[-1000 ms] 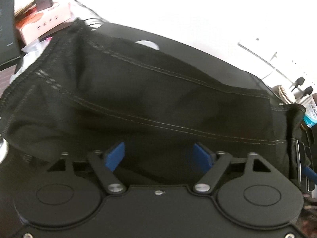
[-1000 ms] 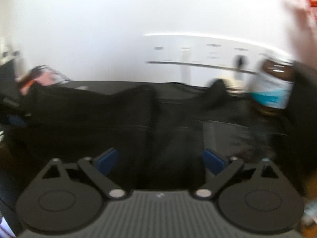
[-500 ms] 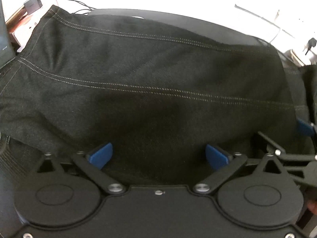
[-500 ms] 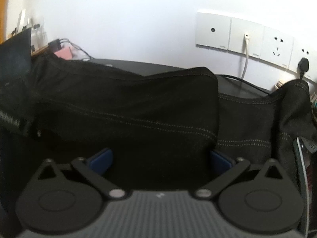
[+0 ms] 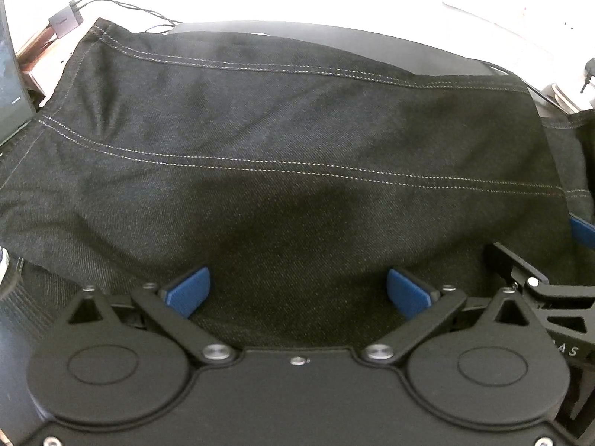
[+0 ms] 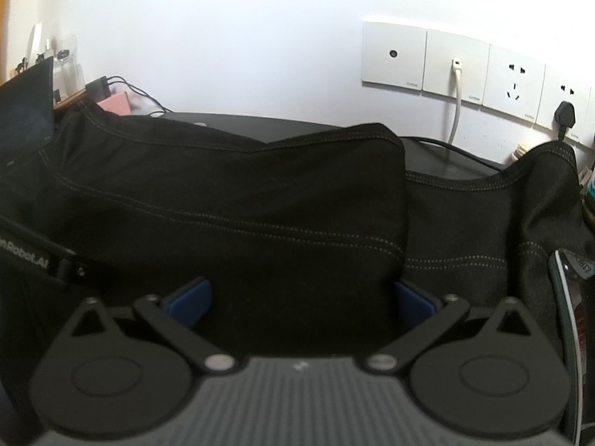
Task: Fold clothes
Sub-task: 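Press both open grippers along the jeans to flatten the fold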
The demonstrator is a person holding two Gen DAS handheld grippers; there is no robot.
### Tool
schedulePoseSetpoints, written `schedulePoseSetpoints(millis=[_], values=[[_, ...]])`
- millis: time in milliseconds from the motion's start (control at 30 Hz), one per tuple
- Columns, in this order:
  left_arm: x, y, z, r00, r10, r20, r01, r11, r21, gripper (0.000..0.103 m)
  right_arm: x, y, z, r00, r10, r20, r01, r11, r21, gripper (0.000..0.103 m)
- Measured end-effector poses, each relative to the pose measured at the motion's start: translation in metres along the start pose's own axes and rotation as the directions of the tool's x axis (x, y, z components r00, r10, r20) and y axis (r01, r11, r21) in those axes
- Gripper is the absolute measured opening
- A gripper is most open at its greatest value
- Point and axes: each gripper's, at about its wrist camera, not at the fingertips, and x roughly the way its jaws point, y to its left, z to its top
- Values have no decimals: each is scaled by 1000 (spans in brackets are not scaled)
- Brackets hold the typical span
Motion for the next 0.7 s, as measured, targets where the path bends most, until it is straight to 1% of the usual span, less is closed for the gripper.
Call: schedulePoseSetpoints(millis=[200,700], values=[[0,-1,3,1000,3,-15,-3,1000,-5,103,0,0,0,1000,1,0,-1,1000,0,102],[-1,-4,0,1000,10,-1,-10,1000,-15,103,3,-4,0,1000,2,1,-2,1000,-2,102]])
